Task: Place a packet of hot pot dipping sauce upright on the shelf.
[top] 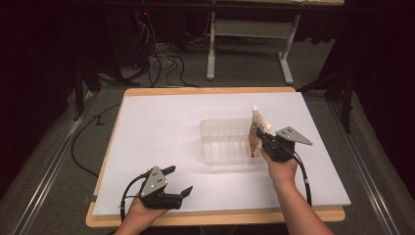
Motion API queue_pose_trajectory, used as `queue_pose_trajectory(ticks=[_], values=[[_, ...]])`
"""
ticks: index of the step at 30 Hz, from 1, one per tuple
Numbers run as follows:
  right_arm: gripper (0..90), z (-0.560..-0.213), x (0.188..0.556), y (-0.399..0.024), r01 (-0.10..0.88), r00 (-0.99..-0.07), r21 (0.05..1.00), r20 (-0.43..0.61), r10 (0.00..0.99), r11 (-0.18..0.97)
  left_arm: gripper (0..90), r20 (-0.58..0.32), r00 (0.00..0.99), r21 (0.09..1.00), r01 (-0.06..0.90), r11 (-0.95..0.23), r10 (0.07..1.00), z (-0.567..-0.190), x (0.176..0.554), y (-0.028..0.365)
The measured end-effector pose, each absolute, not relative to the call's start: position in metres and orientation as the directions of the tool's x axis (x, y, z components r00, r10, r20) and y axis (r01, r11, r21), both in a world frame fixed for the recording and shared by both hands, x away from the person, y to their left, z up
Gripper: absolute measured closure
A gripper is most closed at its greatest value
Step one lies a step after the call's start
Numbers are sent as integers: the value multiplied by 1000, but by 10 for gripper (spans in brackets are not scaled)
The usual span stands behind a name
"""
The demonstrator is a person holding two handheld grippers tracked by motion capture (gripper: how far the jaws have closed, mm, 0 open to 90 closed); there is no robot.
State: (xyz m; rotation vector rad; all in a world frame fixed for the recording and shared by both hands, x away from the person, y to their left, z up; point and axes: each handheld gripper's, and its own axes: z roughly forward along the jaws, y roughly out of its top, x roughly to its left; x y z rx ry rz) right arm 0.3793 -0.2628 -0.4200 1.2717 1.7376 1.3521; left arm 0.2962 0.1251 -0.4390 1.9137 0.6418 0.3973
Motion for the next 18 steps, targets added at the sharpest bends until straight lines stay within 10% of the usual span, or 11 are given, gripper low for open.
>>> queue_pose_trajectory(ticks=[18], values=[[893,-429,362,-263,328,-396,943,82,915,57,150,-8,803,909,254,-330,597,-439,296,126]])
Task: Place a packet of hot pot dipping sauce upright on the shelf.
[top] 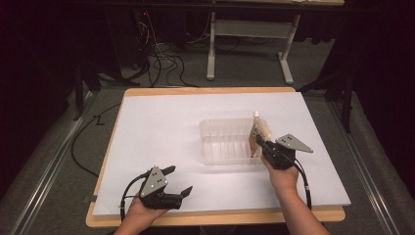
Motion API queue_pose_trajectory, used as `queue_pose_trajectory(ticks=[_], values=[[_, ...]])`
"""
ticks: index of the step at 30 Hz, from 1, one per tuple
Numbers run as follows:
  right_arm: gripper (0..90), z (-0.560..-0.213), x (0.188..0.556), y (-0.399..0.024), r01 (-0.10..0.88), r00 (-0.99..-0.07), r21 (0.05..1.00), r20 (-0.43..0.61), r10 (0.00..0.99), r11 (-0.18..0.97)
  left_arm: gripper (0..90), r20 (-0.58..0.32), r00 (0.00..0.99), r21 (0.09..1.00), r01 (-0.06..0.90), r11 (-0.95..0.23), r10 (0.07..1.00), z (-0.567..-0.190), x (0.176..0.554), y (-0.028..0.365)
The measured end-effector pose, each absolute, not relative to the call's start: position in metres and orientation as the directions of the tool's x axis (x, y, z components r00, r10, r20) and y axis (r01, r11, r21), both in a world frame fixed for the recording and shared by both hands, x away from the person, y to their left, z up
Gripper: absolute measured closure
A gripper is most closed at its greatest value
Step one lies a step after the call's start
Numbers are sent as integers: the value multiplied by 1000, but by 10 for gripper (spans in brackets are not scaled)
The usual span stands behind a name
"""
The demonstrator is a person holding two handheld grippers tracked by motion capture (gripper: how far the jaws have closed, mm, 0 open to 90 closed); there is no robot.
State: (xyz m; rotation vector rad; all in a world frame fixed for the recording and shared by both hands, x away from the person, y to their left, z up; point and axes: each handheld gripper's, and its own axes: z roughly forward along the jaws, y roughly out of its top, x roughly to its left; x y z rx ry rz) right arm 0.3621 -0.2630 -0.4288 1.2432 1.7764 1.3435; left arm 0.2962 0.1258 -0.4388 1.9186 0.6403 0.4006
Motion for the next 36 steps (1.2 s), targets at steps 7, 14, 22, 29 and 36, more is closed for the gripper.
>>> queue_pose_trajectory(ticks=[7,14,22,29,36], values=[[843,-428,362,-263,321,-394,944,62,917,75,150,-8,802,910,254,-329,597,-439,296,126],[705,-424,363,-266,338,-408,939,85,909,64,150,-7,803,909,253,-331,596,-439,296,126],[452,-419,364,-263,348,-436,934,88,895,78,150,-5,804,908,252,-333,594,-439,296,125],[222,-412,360,-267,363,-459,930,121,880,61,150,-9,804,909,254,-330,595,-439,296,126],[177,-404,341,-282,337,-473,938,98,876,77,151,-7,802,907,256,-334,597,-439,295,125]])
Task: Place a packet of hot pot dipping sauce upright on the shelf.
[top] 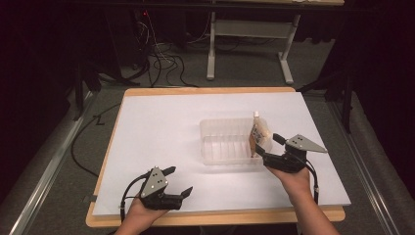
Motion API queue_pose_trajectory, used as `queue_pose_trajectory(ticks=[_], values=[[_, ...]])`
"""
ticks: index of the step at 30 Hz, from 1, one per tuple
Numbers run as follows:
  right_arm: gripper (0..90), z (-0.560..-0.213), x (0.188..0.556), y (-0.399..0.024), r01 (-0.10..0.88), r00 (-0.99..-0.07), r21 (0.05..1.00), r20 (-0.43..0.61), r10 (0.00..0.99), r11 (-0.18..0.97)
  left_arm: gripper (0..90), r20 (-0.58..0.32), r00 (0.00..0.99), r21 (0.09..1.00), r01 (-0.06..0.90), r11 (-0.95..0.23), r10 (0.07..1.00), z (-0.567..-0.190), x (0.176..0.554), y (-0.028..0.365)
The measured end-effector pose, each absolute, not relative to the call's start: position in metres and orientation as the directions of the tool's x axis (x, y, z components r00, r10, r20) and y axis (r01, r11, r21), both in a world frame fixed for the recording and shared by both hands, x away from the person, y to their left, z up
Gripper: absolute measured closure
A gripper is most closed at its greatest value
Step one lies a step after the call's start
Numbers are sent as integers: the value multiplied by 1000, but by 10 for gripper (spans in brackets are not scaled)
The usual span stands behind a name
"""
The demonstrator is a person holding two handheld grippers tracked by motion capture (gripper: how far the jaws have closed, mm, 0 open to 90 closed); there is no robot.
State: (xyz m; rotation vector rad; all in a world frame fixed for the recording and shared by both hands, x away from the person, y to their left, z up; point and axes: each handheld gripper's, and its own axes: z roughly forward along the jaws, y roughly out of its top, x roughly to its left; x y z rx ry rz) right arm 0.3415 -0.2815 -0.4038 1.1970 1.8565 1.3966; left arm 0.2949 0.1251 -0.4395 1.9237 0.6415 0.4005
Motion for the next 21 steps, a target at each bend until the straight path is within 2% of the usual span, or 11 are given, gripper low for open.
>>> queue_pose_trajectory(ticks=[5,16,18,21], values=[[176,-404,326,-296,330,-464,942,104,880,62,150,-3,806,904,255,-343,592,-441,294,123],[191,-432,265,-347,290,-383,957,99,918,18,150,-8,802,902,263,-341,597,-443,292,120],[185,-437,262,-352,306,-379,952,127,917,-5,150,-15,800,904,267,-333,600,-443,292,119],[187,-437,263,-354,300,-375,954,116,920,3,150,-19,797,904,272,-330,604,-443,293,118]])
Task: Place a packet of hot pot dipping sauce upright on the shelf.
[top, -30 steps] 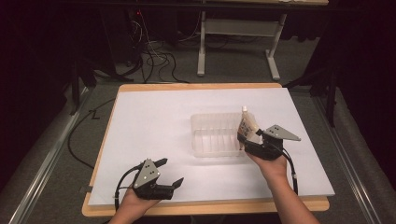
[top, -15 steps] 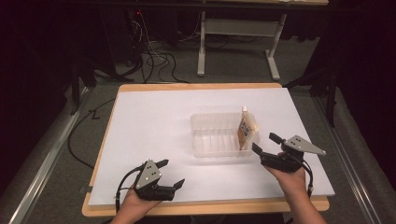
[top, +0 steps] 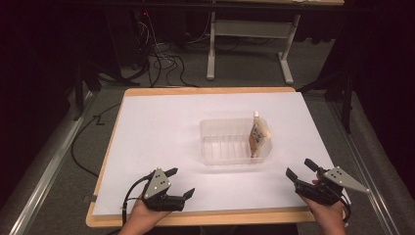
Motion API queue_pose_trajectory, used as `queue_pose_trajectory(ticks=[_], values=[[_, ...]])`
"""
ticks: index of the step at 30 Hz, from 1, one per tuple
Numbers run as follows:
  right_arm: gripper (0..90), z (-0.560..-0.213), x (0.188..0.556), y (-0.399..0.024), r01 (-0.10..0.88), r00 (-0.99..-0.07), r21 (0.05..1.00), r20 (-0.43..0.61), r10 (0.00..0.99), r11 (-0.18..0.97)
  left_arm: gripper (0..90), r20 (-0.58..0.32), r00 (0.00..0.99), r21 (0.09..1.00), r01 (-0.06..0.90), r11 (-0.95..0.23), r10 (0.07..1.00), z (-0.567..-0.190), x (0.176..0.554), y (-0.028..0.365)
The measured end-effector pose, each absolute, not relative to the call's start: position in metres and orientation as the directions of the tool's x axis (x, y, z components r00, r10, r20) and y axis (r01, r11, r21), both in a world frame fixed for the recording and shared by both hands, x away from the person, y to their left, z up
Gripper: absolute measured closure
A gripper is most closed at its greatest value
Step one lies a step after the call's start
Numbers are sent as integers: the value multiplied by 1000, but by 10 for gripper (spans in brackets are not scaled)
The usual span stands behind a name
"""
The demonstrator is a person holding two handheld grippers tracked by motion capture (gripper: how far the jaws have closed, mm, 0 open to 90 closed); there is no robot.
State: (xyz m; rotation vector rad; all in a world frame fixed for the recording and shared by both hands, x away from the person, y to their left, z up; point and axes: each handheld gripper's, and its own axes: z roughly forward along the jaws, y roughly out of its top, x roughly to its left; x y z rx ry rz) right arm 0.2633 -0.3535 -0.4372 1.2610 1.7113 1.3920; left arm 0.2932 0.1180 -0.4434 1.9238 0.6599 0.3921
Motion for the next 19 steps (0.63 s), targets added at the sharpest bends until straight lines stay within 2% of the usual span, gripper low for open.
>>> queue_pose_trajectory(ticks=[4,5,19], values=[[190,-443,271,-349,320,-395,946,89,915,47,150,-21,793,903,277,-330,608,-444,294,116],[194,-446,273,-347,333,-405,939,59,912,87,150,-20,794,902,276,-332,607,-445,293,115],[227,-448,273,-349,340,-393,937,70,917,75,149,-17,794,904,272,-331,607,-443,292,118]])
